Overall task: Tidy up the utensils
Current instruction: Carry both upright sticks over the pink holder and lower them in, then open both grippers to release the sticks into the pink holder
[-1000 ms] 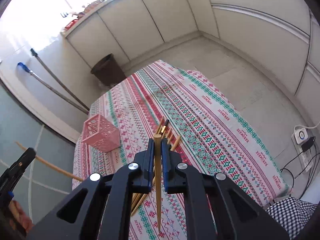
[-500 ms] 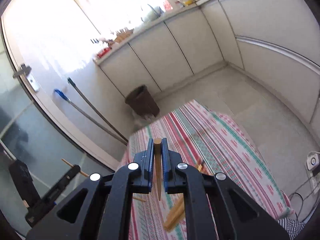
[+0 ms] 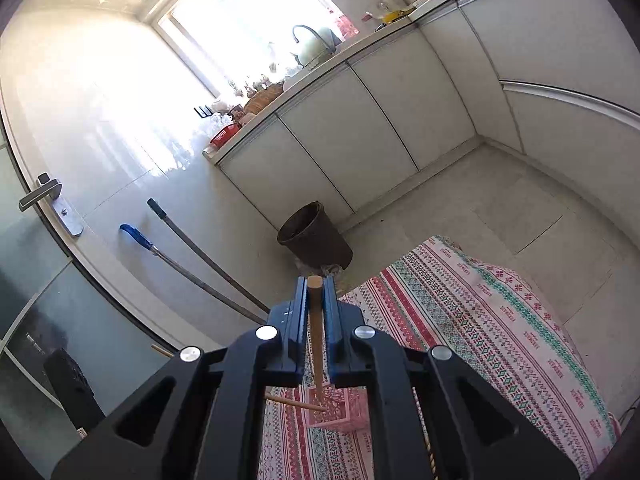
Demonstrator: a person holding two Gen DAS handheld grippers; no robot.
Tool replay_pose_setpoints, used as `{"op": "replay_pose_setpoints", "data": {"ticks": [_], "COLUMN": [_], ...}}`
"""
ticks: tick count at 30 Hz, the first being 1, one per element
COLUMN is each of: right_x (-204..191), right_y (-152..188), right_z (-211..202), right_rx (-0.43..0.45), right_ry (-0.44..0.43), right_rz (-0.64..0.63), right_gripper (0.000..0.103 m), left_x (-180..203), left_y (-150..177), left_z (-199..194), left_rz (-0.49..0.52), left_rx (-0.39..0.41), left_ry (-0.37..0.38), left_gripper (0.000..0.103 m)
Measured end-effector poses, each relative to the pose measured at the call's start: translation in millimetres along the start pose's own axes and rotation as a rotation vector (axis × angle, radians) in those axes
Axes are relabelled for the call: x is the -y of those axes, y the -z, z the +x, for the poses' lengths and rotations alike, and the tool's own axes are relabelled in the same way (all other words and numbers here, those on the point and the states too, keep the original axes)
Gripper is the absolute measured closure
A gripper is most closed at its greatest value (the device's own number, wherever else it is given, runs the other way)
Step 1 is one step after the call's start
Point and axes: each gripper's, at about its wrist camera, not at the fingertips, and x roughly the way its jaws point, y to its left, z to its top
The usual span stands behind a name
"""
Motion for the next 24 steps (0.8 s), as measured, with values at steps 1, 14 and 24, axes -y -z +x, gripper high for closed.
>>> {"op": "replay_pose_setpoints", "data": {"ticks": [1,14,24], "right_x": [-0.4,-12.5,-10.3], "right_y": [0.7,22.3,47.3], "right_z": [7.0,63.9,121.3], "right_rx": [-0.010,-0.089,-0.167], "right_ry": [0.001,0.062,0.091], "right_rz": [-0.001,-0.077,-0.083], "right_gripper": [0.095,0.095,0.092], "left_x": [-3.7,-46.5,-37.5], "left_y": [0.9,6.4,18.4], "left_z": [7.3,5.9,21.0], "left_rz": [-0.008,-0.142,-0.102], "left_rx": [-0.010,0.007,-0.068], "left_ry": [-0.002,-0.020,-0.044], "left_gripper": [0.098,0.053,0.051]}}
